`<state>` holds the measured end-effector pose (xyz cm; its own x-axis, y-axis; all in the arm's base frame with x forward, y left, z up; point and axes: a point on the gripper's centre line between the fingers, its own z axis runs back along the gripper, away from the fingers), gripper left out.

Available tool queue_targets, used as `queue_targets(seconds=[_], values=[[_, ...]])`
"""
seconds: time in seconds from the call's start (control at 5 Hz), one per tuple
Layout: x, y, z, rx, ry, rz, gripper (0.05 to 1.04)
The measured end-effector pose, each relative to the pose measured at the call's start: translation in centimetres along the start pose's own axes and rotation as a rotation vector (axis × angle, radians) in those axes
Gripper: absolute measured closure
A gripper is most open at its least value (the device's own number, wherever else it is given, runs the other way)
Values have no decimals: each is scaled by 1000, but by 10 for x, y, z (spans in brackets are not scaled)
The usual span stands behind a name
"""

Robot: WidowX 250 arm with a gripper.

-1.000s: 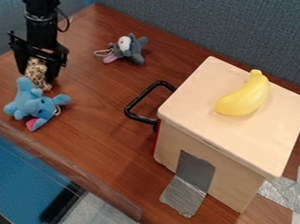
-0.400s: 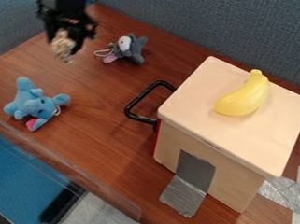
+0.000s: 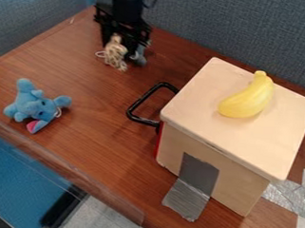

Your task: Move the tiger doll near the drawer

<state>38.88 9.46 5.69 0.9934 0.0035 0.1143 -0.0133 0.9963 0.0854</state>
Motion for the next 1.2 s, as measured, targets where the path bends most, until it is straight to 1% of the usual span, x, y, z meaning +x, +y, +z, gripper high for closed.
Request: queue_targets(seconds=[0.2,0.4,0.6,0.8,1.0,1.2], values=[[-11,-16,-10,-19,37,-24,511],[-24,-25,-22,-33,72,-37,437],[-23,-26,-22,-36,64,-44,151],[-24,-27,-15,-35,42,-43,73],[-17,-30,14,-6,-29,-84,78],[-18,-35,42,12,-84,-97,83]])
